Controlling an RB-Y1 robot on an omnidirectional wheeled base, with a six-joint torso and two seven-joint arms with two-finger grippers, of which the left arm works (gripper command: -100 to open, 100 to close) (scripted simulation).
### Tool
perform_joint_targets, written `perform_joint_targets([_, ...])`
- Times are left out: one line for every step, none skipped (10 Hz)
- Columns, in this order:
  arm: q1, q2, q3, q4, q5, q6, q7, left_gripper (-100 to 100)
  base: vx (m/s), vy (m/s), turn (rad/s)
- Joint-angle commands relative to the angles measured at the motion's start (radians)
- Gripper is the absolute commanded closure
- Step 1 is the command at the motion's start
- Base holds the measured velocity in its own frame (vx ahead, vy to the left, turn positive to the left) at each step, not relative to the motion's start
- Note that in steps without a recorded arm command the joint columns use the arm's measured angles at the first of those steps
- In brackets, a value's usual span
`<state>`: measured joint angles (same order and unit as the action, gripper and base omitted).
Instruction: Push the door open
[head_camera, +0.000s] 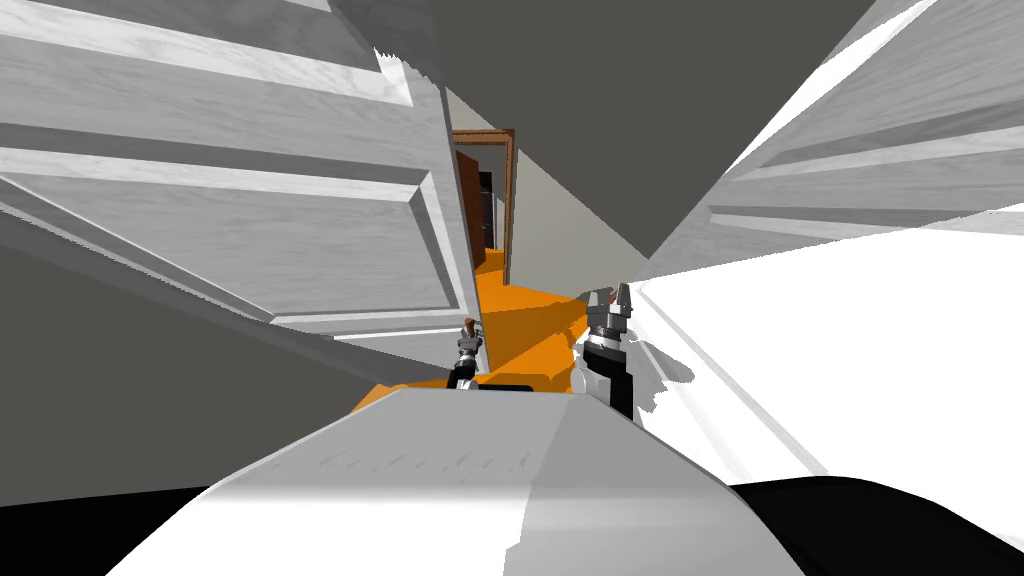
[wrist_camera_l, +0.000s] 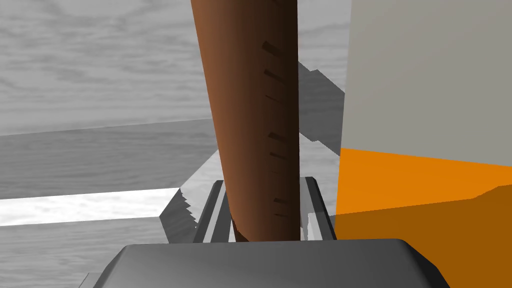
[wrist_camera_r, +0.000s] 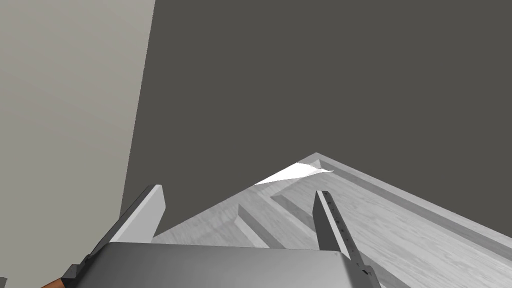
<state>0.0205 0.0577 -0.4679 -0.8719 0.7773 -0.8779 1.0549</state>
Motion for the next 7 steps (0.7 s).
perform_joint_targets([0.003,0.003,0.032,-0.005,0.007,-0.013,-0.010,100,0.125,-0.071,0.063])
perform_joint_targets([0.002,-0.003,0.046,-0.001,0.011,-0.015,-0.013,100,0.169,-0.100,0.050])
perform_joint_targets([0.000,-0.009,0.058,0.002,0.014,-0.016,-0.016,100,0.215,-0.096,0.082])
perform_joint_targets([-0.002,-0.013,0.069,0.005,0.016,-0.018,-0.019,100,0.211,-0.088,0.056])
perform_joint_targets([-0.003,-0.020,0.081,0.009,0.019,-0.020,-0.022,100,0.208,-0.084,0.056])
perform_joint_targets([-0.004,-0.024,0.089,0.011,0.021,-0.021,-0.023,100,0.185,-0.069,0.057])
perform_joint_targets([-0.001,-0.020,0.082,0.012,0.021,-0.016,-0.019,100,0.084,-0.023,0.026])
